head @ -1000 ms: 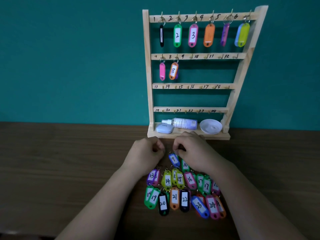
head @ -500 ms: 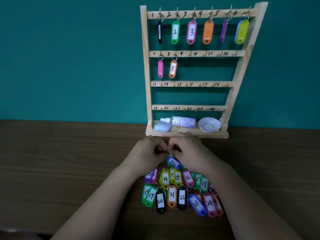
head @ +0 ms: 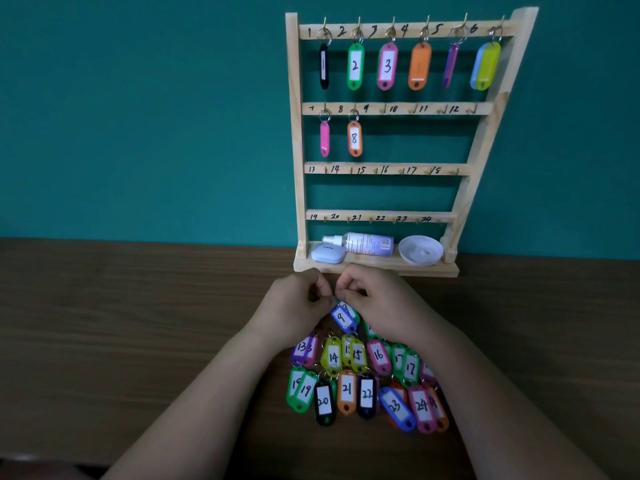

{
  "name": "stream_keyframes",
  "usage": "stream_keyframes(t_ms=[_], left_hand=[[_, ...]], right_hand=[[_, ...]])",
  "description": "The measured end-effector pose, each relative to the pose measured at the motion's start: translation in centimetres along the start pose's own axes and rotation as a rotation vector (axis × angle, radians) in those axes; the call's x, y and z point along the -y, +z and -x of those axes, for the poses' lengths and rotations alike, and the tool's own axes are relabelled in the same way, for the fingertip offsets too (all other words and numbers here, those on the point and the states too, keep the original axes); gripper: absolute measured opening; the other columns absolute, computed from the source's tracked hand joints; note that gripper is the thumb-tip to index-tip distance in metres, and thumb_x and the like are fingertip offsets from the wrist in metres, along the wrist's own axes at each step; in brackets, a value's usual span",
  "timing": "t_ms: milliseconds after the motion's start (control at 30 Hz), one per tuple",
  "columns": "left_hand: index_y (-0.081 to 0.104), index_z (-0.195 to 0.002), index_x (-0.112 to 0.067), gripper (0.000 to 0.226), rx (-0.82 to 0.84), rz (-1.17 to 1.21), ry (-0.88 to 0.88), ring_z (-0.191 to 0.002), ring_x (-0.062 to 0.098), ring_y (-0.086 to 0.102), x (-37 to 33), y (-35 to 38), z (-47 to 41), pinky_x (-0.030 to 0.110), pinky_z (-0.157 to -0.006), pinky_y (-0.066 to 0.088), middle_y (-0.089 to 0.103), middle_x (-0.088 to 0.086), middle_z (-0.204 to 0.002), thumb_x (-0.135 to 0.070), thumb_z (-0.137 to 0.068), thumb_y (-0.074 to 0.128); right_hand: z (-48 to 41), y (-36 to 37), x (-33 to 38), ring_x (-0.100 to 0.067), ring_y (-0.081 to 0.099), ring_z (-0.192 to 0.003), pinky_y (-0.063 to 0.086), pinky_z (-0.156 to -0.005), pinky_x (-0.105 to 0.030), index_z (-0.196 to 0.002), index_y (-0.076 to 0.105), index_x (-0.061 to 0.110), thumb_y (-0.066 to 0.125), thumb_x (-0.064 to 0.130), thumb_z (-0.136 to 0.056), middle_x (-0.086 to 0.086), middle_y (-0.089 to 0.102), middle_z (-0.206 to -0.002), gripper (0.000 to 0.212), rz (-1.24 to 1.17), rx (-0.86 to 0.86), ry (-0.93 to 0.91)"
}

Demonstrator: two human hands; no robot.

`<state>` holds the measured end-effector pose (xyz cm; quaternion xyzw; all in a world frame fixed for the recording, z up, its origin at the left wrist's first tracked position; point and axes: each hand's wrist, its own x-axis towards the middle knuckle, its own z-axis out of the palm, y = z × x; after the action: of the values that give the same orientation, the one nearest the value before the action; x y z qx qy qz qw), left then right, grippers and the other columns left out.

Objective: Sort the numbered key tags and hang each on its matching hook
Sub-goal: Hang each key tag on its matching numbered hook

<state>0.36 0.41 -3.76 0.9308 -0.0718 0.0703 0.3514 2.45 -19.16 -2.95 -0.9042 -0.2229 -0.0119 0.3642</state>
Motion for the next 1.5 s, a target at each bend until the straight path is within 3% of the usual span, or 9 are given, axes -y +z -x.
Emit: stream_keyframes(t_ms=[233, 433, 500, 600, 700, 800, 1067, 1267, 1500], left_hand=[[0.072, -0.093, -0.031, 0.008, -0.046, 0.019, 0.029, -0.085, 0.0, 0.065, -0.3, -0.1, 0.1, 0.015, -0.071, 0.048, 0.073, -0.014, -0.088, -0.025, -0.096, 0.069], [0.075, -0.094, -0.03, 0.007, -0.053, 0.001, 0.015, -0.088, -0.004, 0.063, 0.2, -1.5, -0.1, 0.005, -0.07, 0.042, 0.072, -0.019, -0.087, -0.027, -0.099, 0.069], [0.075, -0.097, -0.032, 0.003, 0.029, -0.016, 0.009, -0.09, -0.007, 0.063, 0.4, -1.5, -0.1, 0.006, -0.071, 0.041, 0.073, -0.018, -0.091, -0.031, -0.097, 0.072], [0.075, -0.101, -0.035, 0.012, 0.128, -0.039, 0.007, -0.094, -0.005, 0.062, 0.3, -1.3, 0.0, 0.007, -0.075, 0.042, 0.07, -0.016, -0.1, -0.04, -0.091, 0.079], [0.074, -0.098, -0.035, 0.017, 0.126, -0.037, 0.012, -0.095, -0.001, 0.062, 0.2, -1.0, -0.1, 0.018, -0.079, 0.046, 0.068, -0.014, -0.102, -0.046, -0.087, 0.082], [0.073, -0.091, -0.034, 0.02, 0.11, -0.033, 0.014, -0.094, -0.001, 0.06, 0.1, -0.8, -0.2, 0.02, -0.075, 0.044, 0.068, -0.013, -0.099, -0.05, -0.085, 0.083], [0.07, -0.084, -0.031, 0.018, 0.082, -0.072, -0.047, -0.094, 0.002, 0.057, -0.3, 0.2, -0.3, 0.017, -0.072, 0.041, 0.063, -0.013, -0.102, -0.04, -0.084, 0.086], [0.068, -0.083, -0.028, 0.027, 0.026, 0.0, -0.08, -0.078, -0.003, 0.063, -0.4, -0.2, -0.2, 0.013, -0.057, 0.039, 0.071, -0.013, -0.082, -0.043, -0.08, 0.09], [0.068, -0.075, -0.027, 0.027, -0.135, 0.138, -0.027, -0.071, 0.004, 0.066, -0.9, -1.2, -0.2, 0.015, -0.06, 0.047, 0.073, -0.008, -0.075, -0.035, -0.078, 0.094]], right_hand=[[-0.2, 0.1, 0.1, 0.004, 0.068, -0.083, 0.046, -0.071, -0.025, -0.095, 0.068, 0.036, 0.07, 0.03, -0.103, 0.015, 0.074, -0.088, 0.01, -0.071, -0.043, 0.027], [-0.2, -0.2, 0.0, 0.005, 0.066, -0.086, 0.052, -0.081, -0.029, -0.094, 0.066, 0.037, 0.069, 0.031, -0.103, 0.015, 0.073, -0.089, 0.011, -0.065, -0.104, 0.017], [-0.3, -0.3, -0.1, 0.006, 0.067, -0.089, 0.053, -0.084, -0.029, -0.095, 0.066, 0.037, 0.068, 0.033, -0.103, 0.016, 0.073, -0.092, 0.01, -0.068, -0.117, 0.017], [-0.3, -0.5, -0.2, 0.008, 0.066, -0.088, 0.048, -0.076, -0.025, -0.095, 0.066, 0.037, 0.068, 0.032, -0.104, 0.017, 0.073, -0.092, 0.01, -0.07, -0.139, 0.006], [-0.3, -0.5, -0.2, 0.007, 0.066, -0.088, 0.046, -0.073, -0.023, -0.097, 0.067, 0.036, 0.068, 0.029, -0.104, 0.017, 0.071, -0.09, 0.01, -0.088, -0.168, -0.01], [-0.3, -0.5, -0.2, 0.007, 0.065, -0.09, 0.043, -0.072, -0.02, -0.101, 0.069, 0.033, 0.068, 0.028, -0.104, 0.018, 0.07, -0.09, 0.007, -0.084, -0.194, -0.017], [-0.5, -0.6, -0.4, 0.002, 0.068, -0.09, 0.055, -0.085, -0.03, -0.107, 0.069, 0.029, 0.069, 0.022, -0.104, 0.014, 0.075, -0.09, 0.008, -0.155, -0.262, 0.018], [-0.8, -0.7, -0.6, 0.004, 0.068, -0.09, 0.051, -0.078, -0.02, -0.1, 0.075, 0.03, 0.073, 0.026, -0.101, 0.016, 0.075, -0.092, 0.005, -0.211, -0.336, 0.03], [-0.4, -1.0, -0.7, 0.009, 0.068, -0.095, 0.051, -0.081, -0.016, -0.107, 0.08, 0.027, 0.07, 0.029, -0.103, 0.018, 0.077, -0.097, 0.01, -0.207, -0.365, 0.045]])
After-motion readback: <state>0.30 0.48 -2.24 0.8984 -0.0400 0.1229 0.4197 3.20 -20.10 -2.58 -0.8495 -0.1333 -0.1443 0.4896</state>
